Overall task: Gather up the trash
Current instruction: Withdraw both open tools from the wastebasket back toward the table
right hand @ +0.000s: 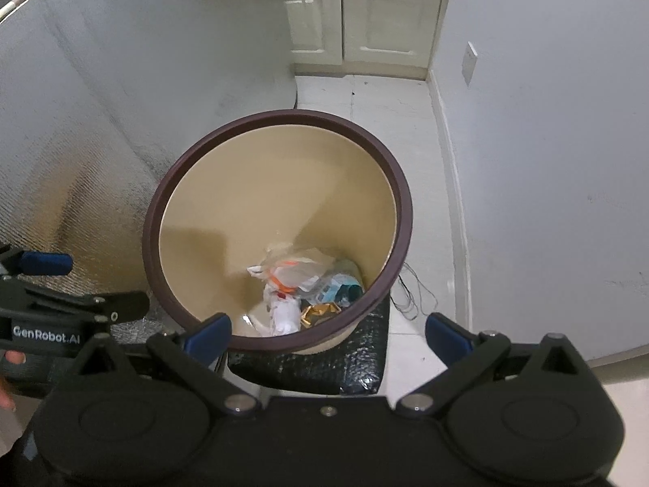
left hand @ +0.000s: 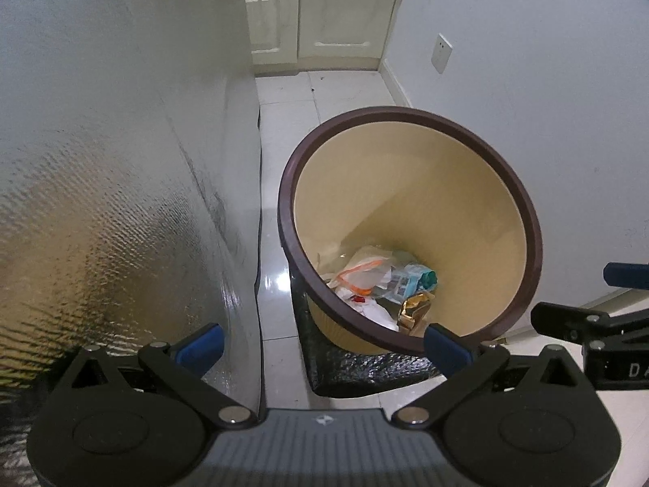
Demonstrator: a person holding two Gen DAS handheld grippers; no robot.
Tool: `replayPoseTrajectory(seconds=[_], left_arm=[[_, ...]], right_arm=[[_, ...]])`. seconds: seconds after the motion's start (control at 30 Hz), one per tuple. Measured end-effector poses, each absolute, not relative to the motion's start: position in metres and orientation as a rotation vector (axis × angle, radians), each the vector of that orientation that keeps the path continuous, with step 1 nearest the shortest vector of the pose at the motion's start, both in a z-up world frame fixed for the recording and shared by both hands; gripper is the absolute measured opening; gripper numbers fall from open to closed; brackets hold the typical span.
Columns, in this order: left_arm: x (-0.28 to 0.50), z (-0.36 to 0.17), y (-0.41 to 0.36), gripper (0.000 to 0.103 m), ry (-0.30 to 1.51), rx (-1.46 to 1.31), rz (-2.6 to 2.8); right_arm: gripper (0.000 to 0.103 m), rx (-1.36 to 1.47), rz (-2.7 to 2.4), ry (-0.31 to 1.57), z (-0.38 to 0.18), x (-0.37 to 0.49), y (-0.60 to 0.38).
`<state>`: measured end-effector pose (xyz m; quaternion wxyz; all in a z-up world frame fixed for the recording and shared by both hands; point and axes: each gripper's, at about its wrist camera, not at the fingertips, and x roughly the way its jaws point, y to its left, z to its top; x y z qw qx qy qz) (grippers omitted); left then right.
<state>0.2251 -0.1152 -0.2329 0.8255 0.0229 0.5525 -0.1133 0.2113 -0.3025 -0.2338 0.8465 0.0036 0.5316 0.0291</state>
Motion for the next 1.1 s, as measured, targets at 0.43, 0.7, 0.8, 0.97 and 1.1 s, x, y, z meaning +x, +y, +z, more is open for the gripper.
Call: replayPoseTrajectory(seconds=[0.43, 0.7, 0.8, 0.97, 1.1], left_arm=[[0.202, -0.169, -0.117, 0.103, 1.085, 0.052, -0.251], [0.181, -0.131, -0.114, 0.103, 1.025, 0.035, -0.262], [0.172, -0.116, -0.111, 0.103, 0.993, 0.028, -0.266], [0.158, -0.094, -0.104, 0.103, 0.939, 0.015, -0.27], [0.147, -0.076, -0.098, 0.103, 0.898, 0.005, -0.271]], right_arm=[[0.1, 0.049, 0.005, 1.038, -0.174, 0.181, -0.31], [0.1, 0.057, -0.005, 0.975, -0.132, 0.155, -0.308], [0.1, 0.052, -0.012, 0.944, -0.117, 0.145, -0.304], [0.1, 0.042, -0.015, 0.887, -0.092, 0.129, -0.3], [0.1, 0.035, -0.019, 0.851, -0.076, 0.116, -0.295]])
